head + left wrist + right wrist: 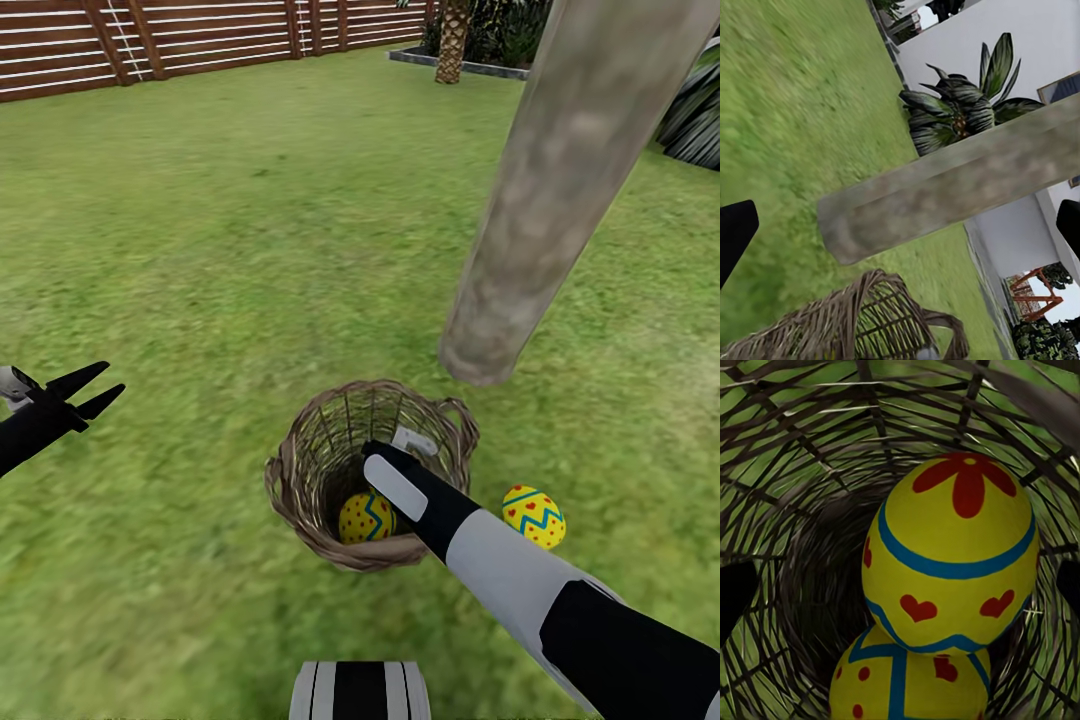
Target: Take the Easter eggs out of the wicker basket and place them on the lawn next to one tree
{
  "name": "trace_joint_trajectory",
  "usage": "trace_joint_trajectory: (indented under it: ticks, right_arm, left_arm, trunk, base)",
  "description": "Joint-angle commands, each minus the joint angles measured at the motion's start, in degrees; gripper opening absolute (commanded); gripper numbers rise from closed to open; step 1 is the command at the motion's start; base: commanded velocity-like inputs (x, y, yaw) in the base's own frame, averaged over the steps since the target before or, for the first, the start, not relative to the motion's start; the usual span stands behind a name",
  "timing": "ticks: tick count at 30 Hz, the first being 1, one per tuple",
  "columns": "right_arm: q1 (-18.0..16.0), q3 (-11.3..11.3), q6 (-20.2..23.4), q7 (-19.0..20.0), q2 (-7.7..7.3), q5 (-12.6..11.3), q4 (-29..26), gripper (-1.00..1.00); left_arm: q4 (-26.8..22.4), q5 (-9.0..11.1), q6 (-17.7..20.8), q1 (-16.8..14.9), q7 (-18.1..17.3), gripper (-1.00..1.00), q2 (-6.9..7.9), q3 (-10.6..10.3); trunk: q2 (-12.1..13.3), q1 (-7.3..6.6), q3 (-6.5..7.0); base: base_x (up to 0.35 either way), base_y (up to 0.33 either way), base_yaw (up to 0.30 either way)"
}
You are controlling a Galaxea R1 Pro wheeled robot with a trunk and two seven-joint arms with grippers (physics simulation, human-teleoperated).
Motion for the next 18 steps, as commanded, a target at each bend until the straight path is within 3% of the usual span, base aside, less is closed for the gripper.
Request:
trace_joint_trajectory:
  ticks: [1,18]
  right_arm:
    - [0.0,0.1,0.4,-0.3,0.0,0.0,0.0,1.0]
    - [-0.1,0.2,0.6,-1.6,0.0,0.0,-1.1,1.0]
  left_arm:
    - [0.0,0.0,0.3,0.0,-0.2,1.0,0.01,0.1]
    - [0.0,0.0,0.3,0.0,-0.2,1.0,0.01,0.1]
  trunk:
    - [0.0,-0.01,-0.13]
    - [0.0,-0.01,-1.69]
  base:
    - [0.0,0.0,0.0]
    - [0.0,0.0,0.0]
